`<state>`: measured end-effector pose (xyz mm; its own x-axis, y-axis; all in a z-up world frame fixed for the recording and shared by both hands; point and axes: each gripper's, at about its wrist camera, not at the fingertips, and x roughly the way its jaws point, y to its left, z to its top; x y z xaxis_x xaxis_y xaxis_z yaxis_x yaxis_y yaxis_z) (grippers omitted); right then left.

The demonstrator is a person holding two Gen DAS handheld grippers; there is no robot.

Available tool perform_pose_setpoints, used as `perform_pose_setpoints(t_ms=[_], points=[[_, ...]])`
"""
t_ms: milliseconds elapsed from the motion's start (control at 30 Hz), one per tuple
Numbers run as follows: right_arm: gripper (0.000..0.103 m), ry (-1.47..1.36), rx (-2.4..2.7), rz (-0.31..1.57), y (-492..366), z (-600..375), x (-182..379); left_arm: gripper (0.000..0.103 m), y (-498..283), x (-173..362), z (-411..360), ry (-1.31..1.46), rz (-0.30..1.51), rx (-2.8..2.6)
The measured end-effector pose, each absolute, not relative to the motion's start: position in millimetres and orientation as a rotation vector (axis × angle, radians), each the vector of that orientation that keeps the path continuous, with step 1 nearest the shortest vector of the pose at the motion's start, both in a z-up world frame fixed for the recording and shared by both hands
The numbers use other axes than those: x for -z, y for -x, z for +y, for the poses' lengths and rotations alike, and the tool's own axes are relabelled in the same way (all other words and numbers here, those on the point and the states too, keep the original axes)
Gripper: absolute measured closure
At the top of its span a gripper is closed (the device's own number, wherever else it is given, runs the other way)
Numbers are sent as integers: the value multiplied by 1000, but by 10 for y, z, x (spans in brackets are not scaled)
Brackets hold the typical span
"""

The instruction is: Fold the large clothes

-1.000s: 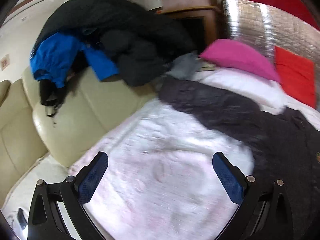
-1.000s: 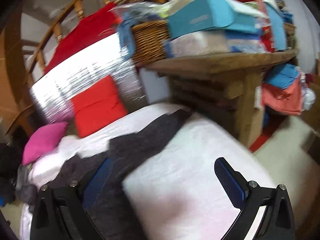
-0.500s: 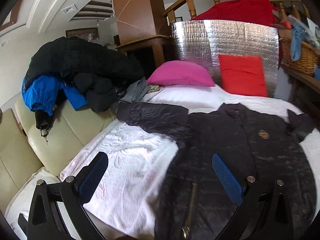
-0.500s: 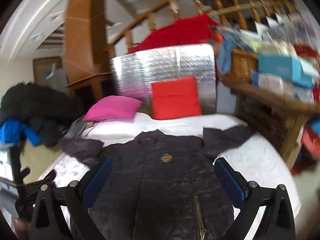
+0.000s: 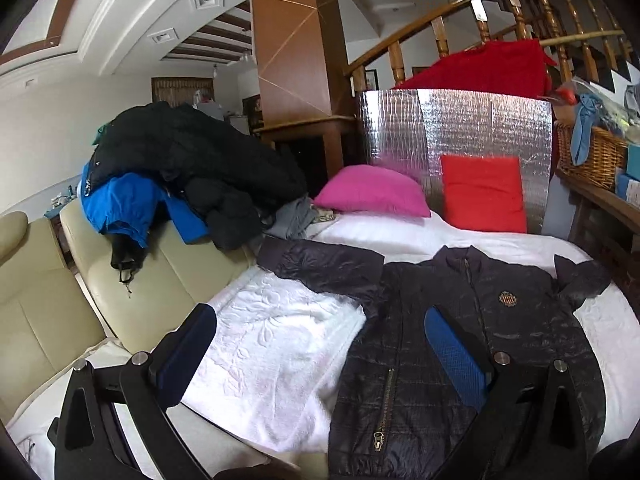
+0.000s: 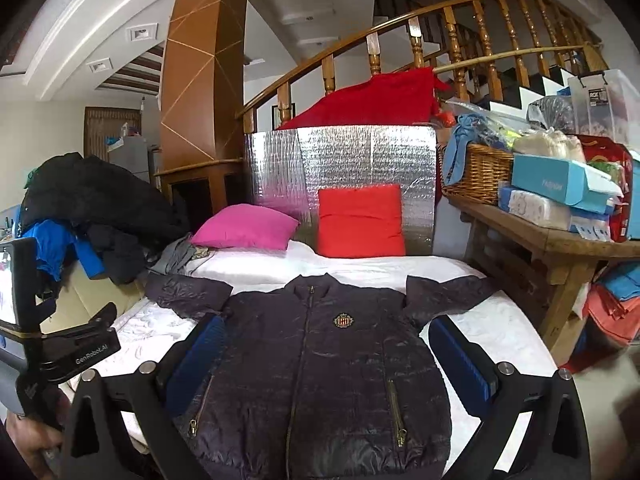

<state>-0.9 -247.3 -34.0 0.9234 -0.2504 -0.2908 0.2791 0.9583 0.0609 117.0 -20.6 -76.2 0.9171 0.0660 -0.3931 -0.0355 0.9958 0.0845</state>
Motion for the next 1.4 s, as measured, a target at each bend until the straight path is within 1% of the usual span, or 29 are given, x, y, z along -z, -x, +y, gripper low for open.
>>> perform_pose_setpoints(t_ms=[367,1267,1333,1400], points=[[0,-104,289,312,-38,-2422,403,0,-1151,790,-148,-62,411,-62],[0,-116,317,313,-97,-2543,440,0,-1198,812,-118,-69,414,-64],[0,-124,317,319,-145,-2622,449,0,-1255,842,-120,-64,429,-58],[0,-130,322,330,-213,-2793,471,0,-1401,917,-137,-57,479,-25]])
